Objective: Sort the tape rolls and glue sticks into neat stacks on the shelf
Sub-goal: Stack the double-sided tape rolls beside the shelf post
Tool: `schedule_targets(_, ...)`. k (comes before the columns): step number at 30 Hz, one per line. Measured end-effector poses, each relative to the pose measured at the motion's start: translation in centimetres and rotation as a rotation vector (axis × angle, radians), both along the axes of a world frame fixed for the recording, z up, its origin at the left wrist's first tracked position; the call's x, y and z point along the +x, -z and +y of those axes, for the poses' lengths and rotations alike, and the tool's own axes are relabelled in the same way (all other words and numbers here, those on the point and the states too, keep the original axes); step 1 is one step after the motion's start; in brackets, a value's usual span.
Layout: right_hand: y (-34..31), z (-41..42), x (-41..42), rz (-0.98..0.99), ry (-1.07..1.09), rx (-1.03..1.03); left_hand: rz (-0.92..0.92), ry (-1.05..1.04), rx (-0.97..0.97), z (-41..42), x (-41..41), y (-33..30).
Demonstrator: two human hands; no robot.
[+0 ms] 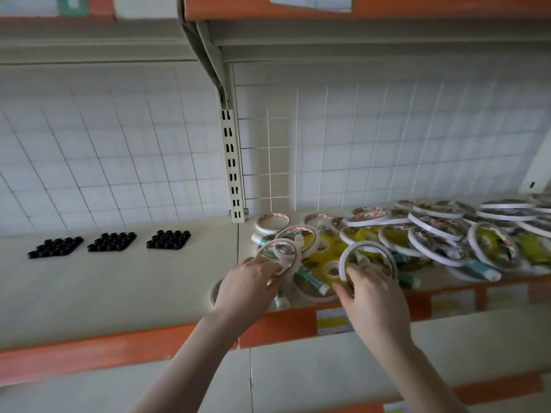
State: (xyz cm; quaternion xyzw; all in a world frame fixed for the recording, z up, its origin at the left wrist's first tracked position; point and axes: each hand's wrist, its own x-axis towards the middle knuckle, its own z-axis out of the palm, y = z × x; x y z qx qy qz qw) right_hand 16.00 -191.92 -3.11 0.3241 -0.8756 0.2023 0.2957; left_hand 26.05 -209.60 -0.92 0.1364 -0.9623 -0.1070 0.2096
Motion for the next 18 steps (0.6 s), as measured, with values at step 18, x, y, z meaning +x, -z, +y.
schedule_targets(18, 0.3, -1.0, 1.8, 0.192, -0.066, -0.216, 0.253, -0.079, -0.135, -1.3, 3.4, -0.5)
